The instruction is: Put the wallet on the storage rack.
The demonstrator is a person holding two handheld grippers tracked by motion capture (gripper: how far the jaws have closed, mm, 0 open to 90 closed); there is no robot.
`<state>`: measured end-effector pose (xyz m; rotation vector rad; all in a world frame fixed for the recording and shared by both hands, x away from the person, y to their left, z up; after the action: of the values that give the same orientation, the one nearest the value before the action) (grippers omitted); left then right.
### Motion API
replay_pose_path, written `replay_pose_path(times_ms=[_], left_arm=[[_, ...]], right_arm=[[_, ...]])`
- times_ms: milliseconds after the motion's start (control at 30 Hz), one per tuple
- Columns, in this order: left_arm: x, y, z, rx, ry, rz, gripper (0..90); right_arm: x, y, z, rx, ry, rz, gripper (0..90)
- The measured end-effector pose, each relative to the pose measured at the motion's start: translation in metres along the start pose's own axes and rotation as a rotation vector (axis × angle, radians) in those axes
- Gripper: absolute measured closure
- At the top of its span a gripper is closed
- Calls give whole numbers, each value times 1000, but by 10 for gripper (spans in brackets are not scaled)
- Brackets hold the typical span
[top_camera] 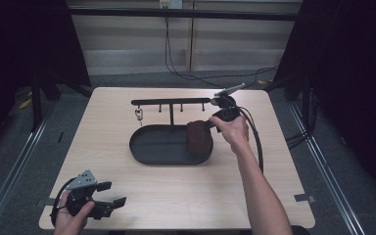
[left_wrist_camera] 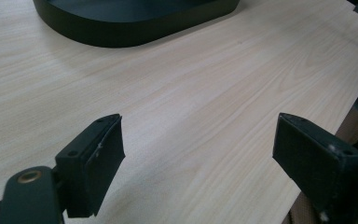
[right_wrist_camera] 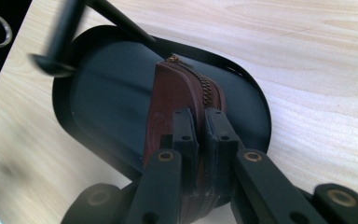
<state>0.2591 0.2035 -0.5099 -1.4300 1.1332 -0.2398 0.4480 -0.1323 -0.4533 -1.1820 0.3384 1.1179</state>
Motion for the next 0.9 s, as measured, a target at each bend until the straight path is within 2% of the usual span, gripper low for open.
replay_pose_path(times_ms=[500, 767, 900], left_arm=[[1, 1, 1, -1, -10, 7, 162], [1, 1, 2, -1, -11, 9, 162], [0, 1, 2, -1, -12, 10, 162]], right_arm=[[26, 18, -11, 48, -41, 9, 841], [37, 22, -15, 35, -31, -20, 820], [42, 25, -18, 18, -18, -17, 806]])
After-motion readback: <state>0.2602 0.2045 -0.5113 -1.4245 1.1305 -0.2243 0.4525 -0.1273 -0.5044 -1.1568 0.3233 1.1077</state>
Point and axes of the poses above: each handheld gripper's, and its own axes: x roughly forward along the jaws, y roughly out of its underside, z roughly to its left, the point moved 8 cm from there along x, roughly forward along the jaws, and after that the axes turned 11 degrees about -z, right-handed, at the moved point
